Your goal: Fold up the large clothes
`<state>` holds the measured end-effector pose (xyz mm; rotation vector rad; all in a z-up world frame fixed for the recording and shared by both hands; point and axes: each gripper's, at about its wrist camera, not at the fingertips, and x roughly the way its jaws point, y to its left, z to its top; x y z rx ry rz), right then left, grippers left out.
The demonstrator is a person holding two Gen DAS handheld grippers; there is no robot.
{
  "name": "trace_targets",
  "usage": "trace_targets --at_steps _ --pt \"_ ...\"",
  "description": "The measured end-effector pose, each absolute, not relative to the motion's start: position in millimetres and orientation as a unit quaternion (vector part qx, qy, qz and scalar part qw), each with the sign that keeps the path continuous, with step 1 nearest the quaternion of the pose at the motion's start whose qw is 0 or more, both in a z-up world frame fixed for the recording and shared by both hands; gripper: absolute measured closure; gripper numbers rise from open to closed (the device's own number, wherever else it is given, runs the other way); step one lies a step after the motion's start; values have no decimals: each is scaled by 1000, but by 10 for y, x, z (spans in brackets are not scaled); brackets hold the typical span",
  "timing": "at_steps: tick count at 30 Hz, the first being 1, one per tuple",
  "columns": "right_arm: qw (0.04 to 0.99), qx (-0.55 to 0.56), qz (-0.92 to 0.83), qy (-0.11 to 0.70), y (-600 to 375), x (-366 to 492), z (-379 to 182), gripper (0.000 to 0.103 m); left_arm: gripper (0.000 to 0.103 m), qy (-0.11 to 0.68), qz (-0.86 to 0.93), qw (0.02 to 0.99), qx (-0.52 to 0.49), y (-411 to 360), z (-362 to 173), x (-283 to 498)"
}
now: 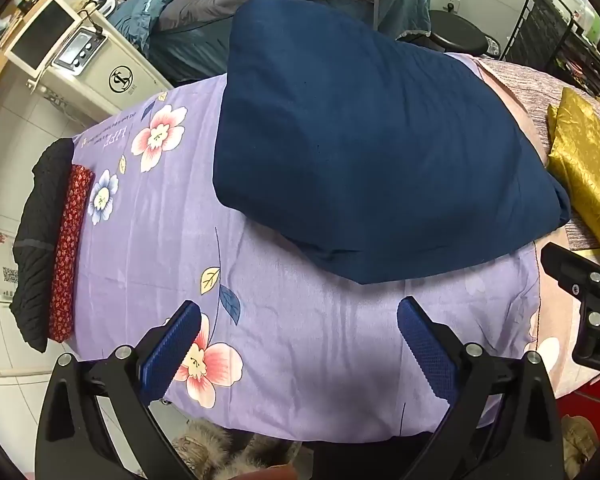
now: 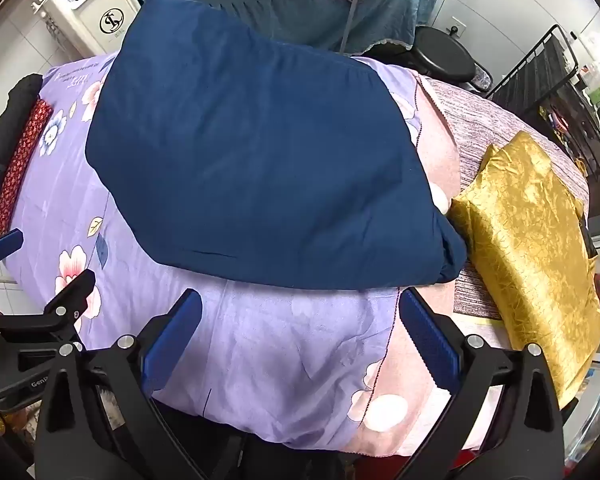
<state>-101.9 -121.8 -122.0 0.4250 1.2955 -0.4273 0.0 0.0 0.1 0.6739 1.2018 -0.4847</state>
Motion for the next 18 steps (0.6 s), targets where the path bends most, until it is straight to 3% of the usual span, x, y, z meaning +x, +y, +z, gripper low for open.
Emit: trace_targets --at_steps 18 --pt "757 195 -181 597 -1173 -1034 -1250 6 6 559 -212 741 306 21 -20 -18"
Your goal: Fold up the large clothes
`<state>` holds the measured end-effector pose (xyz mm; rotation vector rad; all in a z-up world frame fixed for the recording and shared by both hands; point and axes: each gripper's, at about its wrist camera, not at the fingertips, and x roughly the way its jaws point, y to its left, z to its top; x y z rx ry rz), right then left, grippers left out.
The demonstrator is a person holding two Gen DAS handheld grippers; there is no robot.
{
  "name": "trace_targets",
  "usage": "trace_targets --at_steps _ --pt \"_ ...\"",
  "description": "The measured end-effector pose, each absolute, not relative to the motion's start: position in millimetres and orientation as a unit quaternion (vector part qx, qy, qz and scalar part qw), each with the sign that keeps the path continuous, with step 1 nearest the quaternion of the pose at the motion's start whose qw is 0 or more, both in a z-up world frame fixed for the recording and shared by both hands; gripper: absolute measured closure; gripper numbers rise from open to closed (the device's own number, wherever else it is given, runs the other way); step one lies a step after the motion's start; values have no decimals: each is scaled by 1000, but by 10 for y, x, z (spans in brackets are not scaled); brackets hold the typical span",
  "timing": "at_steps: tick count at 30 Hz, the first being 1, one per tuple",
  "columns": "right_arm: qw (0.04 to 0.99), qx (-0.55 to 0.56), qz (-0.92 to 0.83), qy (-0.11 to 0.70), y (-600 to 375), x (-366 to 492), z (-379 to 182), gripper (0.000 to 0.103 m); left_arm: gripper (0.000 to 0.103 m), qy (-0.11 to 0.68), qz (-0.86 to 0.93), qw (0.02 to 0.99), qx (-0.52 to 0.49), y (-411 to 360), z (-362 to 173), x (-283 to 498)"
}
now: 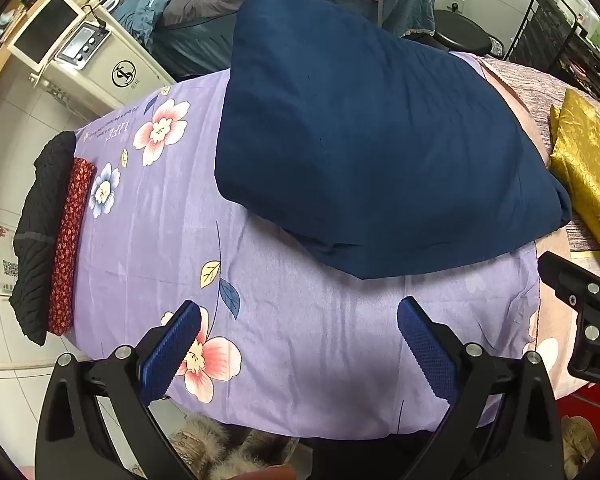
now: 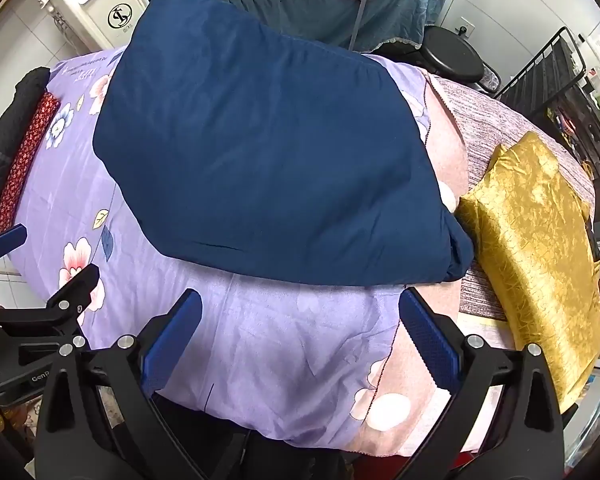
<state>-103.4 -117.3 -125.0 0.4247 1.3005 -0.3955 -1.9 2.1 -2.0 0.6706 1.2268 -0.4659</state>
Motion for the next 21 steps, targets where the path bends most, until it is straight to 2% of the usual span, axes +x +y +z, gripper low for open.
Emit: trace_targets --at_steps 21 --pt "755 195 -172 601 -1132 -1035 -1292 6 6 565 -212 737 306 40 -44 -28"
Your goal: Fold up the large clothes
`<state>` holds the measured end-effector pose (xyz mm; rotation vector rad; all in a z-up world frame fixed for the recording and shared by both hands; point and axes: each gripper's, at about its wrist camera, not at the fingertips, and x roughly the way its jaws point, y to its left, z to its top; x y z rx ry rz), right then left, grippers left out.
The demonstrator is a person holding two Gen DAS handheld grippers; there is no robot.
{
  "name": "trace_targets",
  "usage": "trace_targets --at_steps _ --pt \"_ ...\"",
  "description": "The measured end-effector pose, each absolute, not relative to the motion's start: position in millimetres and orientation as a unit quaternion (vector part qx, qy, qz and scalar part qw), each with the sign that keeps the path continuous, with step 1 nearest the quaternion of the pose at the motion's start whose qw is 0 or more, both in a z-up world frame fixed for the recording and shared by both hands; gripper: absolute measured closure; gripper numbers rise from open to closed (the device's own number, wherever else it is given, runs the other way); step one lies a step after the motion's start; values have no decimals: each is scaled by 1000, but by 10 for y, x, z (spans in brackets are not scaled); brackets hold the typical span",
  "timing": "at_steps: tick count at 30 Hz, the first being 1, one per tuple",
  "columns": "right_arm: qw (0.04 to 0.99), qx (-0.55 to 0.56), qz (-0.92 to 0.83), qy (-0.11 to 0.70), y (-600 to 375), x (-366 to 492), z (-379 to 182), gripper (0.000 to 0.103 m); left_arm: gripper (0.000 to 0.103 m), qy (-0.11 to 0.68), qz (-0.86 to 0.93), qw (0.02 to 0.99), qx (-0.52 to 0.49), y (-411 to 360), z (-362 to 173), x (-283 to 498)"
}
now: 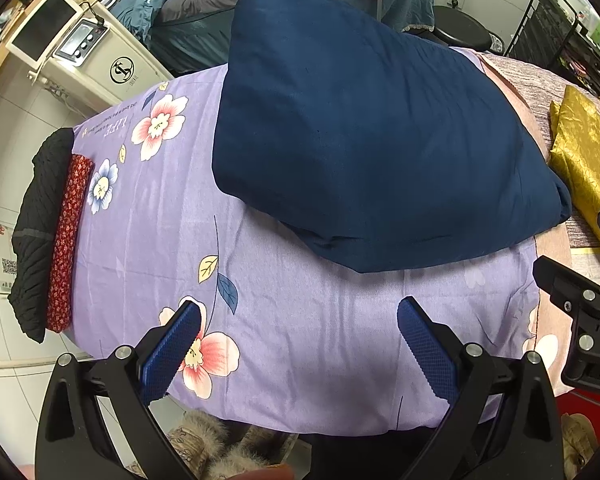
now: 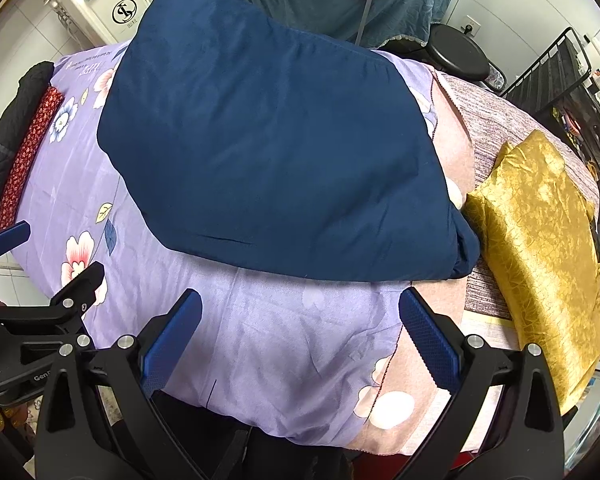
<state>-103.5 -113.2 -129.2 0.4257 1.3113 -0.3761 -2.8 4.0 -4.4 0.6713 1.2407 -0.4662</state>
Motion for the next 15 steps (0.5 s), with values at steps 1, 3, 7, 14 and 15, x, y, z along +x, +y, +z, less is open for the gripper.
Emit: trace_targets --at_steps 1,3,7,14,15 --pt "755 195 -172 602 -1130 -1034 -1294 6 6 565 -213 737 305 40 -47 -32" --pt "755 196 -172 602 -1125 -1038 -1299 6 6 565 -213 737 305 50 -55 -42" --pt "755 197 -171 602 -1114 -1045 -1301 6 6 565 -213 737 305 57 -54 -48" --pt "755 196 -170 603 -1111 -1045 -1304 6 6 565 -213 737 304 53 -54 -44" --pt "754 196 -170 603 -1109 -1045 -1303 6 6 565 -213 737 304 59 -55 -44"
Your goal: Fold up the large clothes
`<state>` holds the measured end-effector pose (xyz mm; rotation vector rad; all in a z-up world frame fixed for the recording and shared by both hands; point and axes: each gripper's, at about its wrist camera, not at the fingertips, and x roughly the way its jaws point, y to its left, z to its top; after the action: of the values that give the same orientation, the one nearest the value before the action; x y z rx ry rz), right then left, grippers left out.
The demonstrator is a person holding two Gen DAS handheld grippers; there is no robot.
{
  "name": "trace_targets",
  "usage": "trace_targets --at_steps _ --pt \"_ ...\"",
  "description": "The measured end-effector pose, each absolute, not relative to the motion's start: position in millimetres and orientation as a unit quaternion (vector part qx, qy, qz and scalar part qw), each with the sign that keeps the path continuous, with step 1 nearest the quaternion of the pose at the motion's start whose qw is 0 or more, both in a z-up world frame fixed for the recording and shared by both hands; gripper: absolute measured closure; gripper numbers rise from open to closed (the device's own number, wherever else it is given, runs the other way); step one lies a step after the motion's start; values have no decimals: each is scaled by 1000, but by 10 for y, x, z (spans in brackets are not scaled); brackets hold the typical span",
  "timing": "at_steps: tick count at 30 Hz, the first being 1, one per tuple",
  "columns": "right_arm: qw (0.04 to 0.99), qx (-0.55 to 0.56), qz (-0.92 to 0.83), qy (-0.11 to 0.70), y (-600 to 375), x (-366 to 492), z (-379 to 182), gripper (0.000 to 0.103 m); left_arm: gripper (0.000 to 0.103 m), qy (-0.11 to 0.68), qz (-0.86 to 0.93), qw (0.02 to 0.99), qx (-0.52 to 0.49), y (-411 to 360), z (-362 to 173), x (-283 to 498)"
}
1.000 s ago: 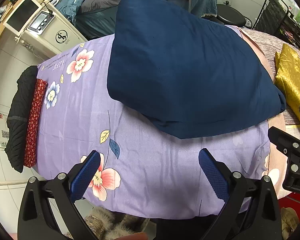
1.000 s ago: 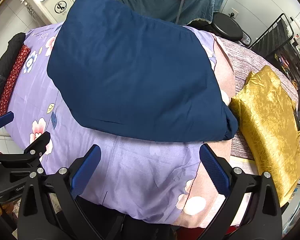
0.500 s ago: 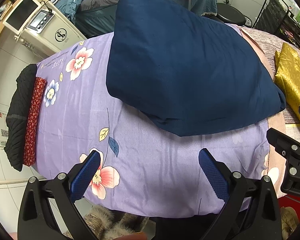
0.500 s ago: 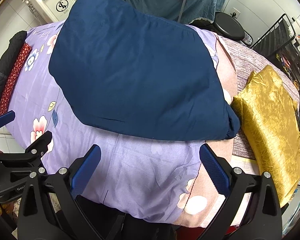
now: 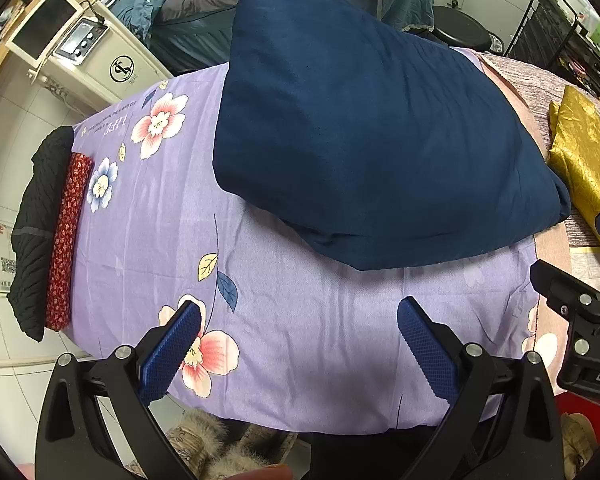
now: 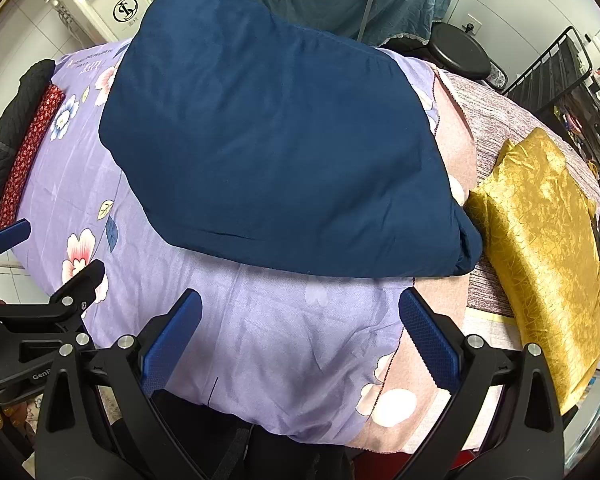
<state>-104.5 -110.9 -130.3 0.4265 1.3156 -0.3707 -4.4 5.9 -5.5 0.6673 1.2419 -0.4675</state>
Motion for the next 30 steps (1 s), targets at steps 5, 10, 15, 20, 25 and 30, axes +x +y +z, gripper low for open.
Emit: trace_targets --at_steps 5,10,15,20,25,30 --pt "755 194 -169 603 -1087 -1048 -1302 6 6 567 -211 736 304 80 -57 -52" --pt "757 195 -170 601 -1086 -1051 -1293 6 6 568 -211 735 305 93 -63 -51" --pt "756 198 -172 600 -1112 -1066 -1290 6 6 568 -213 733 307 87 -63 -53" --pt "756 198 -171 600 -1116 -1066 -1288 6 6 568 -211 733 307 89 -61 -46" --pt "756 198 -173 599 -1114 -1067 -1286 6 6 570 -207 733 309 89 -75 -38" --pt "757 202 -177 595 -1147 -1070 -1280 6 6 570 -207 731 311 89 -86 -36"
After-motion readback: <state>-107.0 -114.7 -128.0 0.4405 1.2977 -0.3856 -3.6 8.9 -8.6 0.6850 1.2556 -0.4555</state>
